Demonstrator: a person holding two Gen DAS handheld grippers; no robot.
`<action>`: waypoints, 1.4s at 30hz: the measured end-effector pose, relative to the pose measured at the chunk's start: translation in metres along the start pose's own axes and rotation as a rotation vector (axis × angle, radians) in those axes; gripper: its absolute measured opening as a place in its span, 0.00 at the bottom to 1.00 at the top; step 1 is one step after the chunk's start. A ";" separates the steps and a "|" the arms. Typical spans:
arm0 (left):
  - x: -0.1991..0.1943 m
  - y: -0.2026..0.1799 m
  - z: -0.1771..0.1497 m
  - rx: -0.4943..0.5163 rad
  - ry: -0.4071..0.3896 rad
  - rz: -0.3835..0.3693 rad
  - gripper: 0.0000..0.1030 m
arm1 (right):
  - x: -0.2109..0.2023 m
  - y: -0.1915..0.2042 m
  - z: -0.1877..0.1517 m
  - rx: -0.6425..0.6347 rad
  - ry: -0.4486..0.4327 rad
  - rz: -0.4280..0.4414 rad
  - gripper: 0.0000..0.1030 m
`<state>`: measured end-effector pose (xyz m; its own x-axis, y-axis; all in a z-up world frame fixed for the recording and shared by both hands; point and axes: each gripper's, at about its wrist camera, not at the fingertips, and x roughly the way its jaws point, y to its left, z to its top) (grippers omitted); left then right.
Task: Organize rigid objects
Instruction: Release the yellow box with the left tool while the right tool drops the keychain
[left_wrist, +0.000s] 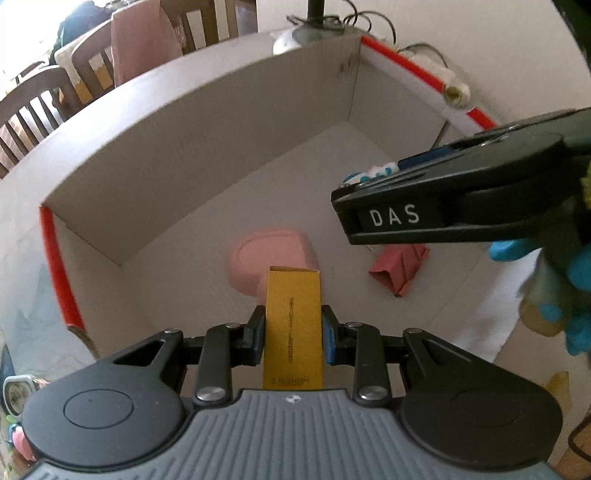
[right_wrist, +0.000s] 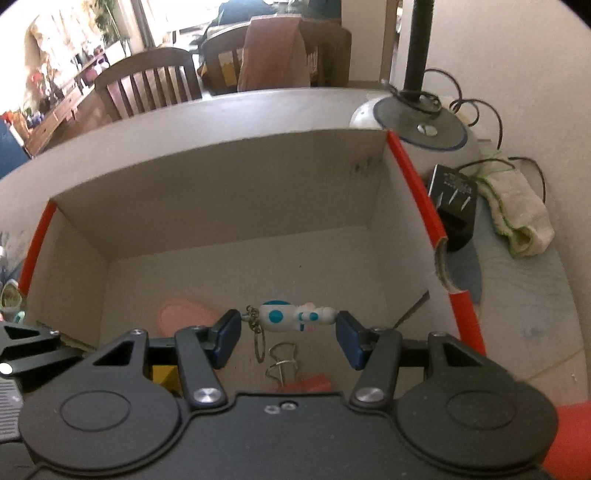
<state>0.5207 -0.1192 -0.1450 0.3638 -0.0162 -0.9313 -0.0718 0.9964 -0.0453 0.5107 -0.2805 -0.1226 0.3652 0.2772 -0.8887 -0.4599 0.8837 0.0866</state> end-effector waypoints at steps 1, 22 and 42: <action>0.003 0.000 0.001 -0.001 0.011 -0.001 0.28 | 0.001 -0.001 0.000 0.003 0.008 0.001 0.54; 0.000 0.004 0.001 -0.035 0.038 -0.023 0.30 | -0.008 -0.004 -0.003 0.051 0.015 0.027 0.61; -0.067 -0.002 -0.020 -0.057 -0.156 -0.100 0.59 | -0.059 0.008 -0.016 0.087 -0.091 0.058 0.72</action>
<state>0.4777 -0.1214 -0.0894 0.5110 -0.0969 -0.8541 -0.0791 0.9841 -0.1590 0.4728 -0.2953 -0.0766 0.4137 0.3582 -0.8370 -0.4116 0.8936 0.1789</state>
